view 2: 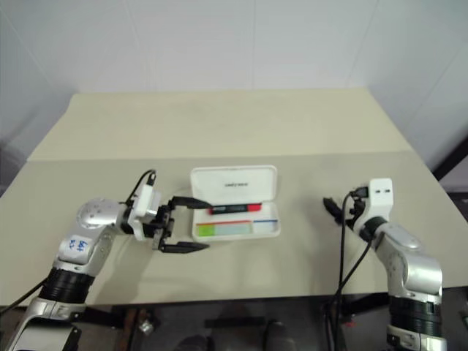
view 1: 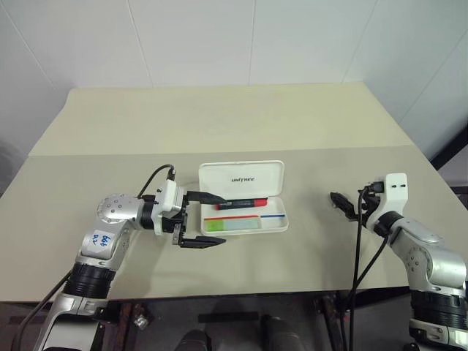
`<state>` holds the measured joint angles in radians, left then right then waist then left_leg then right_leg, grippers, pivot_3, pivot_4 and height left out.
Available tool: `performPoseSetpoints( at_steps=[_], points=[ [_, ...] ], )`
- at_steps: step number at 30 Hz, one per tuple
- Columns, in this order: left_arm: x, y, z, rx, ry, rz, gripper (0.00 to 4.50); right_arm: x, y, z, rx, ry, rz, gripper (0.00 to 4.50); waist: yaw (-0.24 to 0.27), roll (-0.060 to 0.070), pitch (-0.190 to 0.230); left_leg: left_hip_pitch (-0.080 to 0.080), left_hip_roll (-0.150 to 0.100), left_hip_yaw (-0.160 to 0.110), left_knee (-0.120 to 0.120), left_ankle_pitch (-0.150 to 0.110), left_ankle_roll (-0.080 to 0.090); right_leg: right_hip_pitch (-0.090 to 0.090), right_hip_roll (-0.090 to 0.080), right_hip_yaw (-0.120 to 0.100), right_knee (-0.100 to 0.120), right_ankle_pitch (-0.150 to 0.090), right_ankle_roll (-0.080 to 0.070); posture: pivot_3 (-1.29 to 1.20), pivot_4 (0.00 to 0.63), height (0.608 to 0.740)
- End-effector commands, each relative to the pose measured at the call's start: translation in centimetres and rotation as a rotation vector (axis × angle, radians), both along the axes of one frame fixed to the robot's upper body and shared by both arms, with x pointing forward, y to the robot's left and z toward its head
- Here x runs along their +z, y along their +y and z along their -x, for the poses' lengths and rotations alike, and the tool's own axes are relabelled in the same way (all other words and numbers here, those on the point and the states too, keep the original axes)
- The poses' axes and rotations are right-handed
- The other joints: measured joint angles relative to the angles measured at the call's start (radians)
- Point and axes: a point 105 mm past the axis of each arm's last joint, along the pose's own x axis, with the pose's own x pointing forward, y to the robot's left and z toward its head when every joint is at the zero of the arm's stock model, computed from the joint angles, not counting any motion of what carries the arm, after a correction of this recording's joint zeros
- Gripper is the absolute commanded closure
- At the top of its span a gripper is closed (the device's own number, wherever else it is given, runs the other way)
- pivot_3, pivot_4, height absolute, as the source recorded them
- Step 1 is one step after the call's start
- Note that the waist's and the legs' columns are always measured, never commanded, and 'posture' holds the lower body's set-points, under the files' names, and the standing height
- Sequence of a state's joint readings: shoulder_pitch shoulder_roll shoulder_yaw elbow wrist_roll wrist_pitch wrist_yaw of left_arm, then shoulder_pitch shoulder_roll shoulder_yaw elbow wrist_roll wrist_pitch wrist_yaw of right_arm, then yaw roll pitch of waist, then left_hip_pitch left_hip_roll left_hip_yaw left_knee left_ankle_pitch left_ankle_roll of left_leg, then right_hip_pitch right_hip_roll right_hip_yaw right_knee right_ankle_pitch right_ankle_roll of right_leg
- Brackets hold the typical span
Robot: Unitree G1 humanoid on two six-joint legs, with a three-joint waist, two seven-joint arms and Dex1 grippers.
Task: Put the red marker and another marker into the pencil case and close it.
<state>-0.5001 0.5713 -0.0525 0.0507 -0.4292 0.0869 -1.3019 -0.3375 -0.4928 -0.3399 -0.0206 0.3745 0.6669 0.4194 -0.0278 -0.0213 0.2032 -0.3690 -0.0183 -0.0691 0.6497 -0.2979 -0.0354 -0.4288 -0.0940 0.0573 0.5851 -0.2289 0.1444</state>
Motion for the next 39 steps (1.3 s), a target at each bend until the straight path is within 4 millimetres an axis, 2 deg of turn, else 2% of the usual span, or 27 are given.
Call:
performPoseSetpoints(
  at_steps=[1,12,15,24,25,27,30,34,39],
  points=[
    [1.0,0.3,0.3,0.003,-0.047,0.008,0.00,0.5,0.7,-0.5,-0.001,-0.031,0.008,0.01,0.000,0.000,0.000,0.000,0.000,0.000,0.000,0.000,0.000,0.000,0.000,0.000,0.000,0.000,0.000,0.00,0.150,0.740],
    [1.2,0.2,0.2,0.010,-0.059,0.013,0.00,-2.2,0.9,-1.9,-0.044,0.021,0.020,0.01,-0.001,0.000,0.000,0.000,0.000,0.000,0.000,0.000,0.000,0.000,0.000,0.000,0.000,0.000,0.000,0.00,0.150,0.740],
    [1.2,0.2,0.3,0.011,-0.061,0.013,0.00,-2.5,1.0,-1.9,-0.048,0.023,0.018,0.58,-0.001,0.000,0.000,0.000,0.000,0.000,0.001,0.000,0.000,0.000,0.000,0.000,0.000,0.000,0.000,0.00,0.150,0.740],
    [1.4,0.3,0.1,0.020,-0.071,0.014,0.00,-1.8,1.1,-1.7,-0.032,0.008,0.017,3.84,-0.004,0.000,0.000,0.001,0.001,0.000,0.000,0.000,0.000,0.000,0.001,0.000,0.000,0.000,0.000,0.00,0.150,0.740],
    [1.4,0.3,0.1,0.021,-0.071,0.014,0.00,-1.8,1.1,-1.7,-0.030,0.008,0.018,4.07,-0.003,0.000,0.000,0.001,0.001,0.000,0.000,0.000,0.000,0.000,0.001,0.000,0.000,0.000,0.000,0.00,0.150,0.740],
    [1.4,0.3,0.0,0.021,-0.070,0.015,0.00,-1.4,1.4,-1.8,0.007,0.003,0.054,4.09,-0.003,0.000,0.000,0.001,0.001,0.000,0.000,0.000,0.000,0.000,0.001,0.000,0.000,0.000,0.000,0.00,0.150,0.740],
    [1.4,0.2,0.0,0.020,-0.069,0.015,0.00,0.1,1.9,-2.1,0.082,-0.052,0.078,4.09,-0.004,0.000,0.000,0.001,0.001,0.000,0.000,0.000,0.000,0.000,0.001,0.000,0.000,0.000,0.000,0.00,0.150,0.740],
    [1.3,0.6,0.0,0.019,-0.065,0.003,0.00,3.6,3.3,-2.6,0.318,-0.149,0.210,4.09,-0.004,0.002,0.001,0.001,0.000,0.001,0.000,0.000,0.000,0.000,0.001,0.001,0.000,0.000,0.000,0.00,0.150,0.740],
    [1.0,1.5,-0.1,0.026,-0.061,-0.027,0.00,5.9,5.1,-2.2,0.579,-0.178,0.315,4.09,-0.003,0.002,0.001,0.001,0.001,0.000,-0.001,0.000,0.000,0.000,0.002,0.000,-0.001,0.000,0.000,0.00,0.150,0.740]
  ],
)
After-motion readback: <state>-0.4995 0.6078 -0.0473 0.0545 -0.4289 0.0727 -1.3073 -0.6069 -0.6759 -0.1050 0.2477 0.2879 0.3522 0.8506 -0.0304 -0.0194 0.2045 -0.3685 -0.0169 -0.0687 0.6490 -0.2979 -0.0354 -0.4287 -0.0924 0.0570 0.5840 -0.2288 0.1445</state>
